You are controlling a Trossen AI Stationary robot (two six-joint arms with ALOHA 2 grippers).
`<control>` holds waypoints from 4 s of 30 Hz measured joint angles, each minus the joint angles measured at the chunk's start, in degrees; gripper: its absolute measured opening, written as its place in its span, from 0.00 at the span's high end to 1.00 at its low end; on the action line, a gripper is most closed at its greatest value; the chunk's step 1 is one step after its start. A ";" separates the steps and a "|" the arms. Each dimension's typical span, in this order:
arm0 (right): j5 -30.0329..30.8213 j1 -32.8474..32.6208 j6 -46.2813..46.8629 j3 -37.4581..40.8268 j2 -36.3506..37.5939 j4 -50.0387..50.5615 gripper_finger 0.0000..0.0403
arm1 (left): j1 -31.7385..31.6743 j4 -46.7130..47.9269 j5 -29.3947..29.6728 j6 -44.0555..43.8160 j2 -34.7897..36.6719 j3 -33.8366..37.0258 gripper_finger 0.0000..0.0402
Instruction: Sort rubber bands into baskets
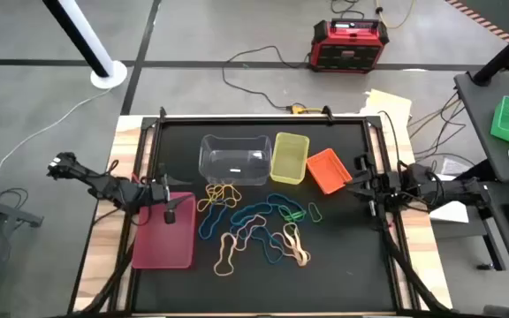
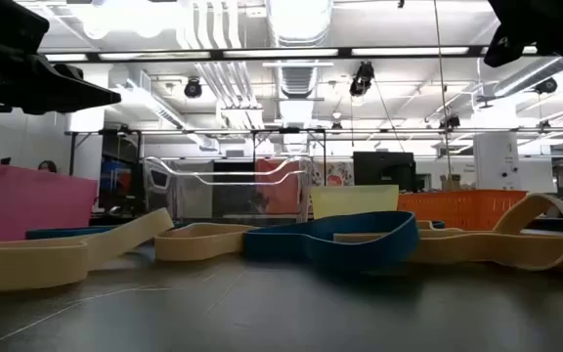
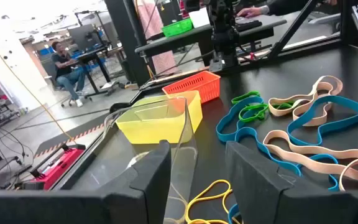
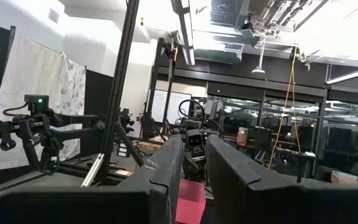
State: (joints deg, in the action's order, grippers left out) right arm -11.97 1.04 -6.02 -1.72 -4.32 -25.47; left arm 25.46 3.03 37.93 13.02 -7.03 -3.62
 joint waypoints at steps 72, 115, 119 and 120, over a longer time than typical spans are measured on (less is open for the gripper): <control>0.01 -0.02 0.00 -0.01 -0.02 0.01 0.83 | 0.01 0.02 0.02 -0.01 0.00 0.00 0.65; 14.86 -7.71 28.64 -38.72 -58.42 47.64 0.83 | -0.07 -28.69 -3.83 -28.62 -9.12 0.00 0.65; 14.53 -8.02 28.61 -41.61 -65.23 47.89 0.83 | -0.08 -29.05 1.01 -31.42 -11.85 -0.07 0.65; 14.53 -8.02 28.61 -42.54 -66.73 47.79 0.83 | -0.08 -28.75 1.11 -31.72 -12.56 -0.07 0.65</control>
State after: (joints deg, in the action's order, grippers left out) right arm 2.57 -6.98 22.59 -44.26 -71.05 22.31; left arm 25.38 -25.72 39.04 -18.70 -19.59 -3.68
